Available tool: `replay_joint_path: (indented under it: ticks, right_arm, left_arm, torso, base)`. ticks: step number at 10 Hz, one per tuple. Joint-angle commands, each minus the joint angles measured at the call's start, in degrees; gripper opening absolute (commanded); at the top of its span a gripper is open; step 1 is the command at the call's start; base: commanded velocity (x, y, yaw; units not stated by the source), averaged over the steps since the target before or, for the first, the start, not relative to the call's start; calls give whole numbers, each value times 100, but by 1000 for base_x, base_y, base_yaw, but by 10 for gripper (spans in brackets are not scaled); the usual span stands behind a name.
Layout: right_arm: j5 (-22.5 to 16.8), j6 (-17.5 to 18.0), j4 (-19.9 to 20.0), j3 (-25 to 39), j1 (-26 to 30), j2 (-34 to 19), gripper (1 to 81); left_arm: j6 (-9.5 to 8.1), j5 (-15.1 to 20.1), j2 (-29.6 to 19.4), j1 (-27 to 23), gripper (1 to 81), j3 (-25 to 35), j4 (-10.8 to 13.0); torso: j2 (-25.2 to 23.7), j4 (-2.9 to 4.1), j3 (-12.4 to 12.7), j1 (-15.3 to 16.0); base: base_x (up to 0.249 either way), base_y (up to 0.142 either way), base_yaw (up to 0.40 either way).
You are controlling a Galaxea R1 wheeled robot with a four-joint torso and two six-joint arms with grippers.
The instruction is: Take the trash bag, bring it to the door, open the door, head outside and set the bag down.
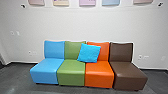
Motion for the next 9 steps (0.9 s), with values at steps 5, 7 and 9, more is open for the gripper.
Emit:
replay_joint_path:
  ticks: [5,7,9]
  right_arm:
    - [127,-418,-85,-706,-556,701,811]
    - [127,-418,-85,-1091,-634,1059,811]
    - [119,-418,-153,-1405,-714,1331,811]
  left_arm:
    - [524,-411,378,627,10,-235,82]
    - [524,-516,710,750,10,-541,239]
    - [533,-516,1043,829,10,-926,275]
  torso:
    - [1380,0,2,-889]
    - [1841,0,128,-1187]
    - [2807,0,478,-1807]
  base:
    - [0,0,0]
    - [0,0,0]
    - [0,0,0]
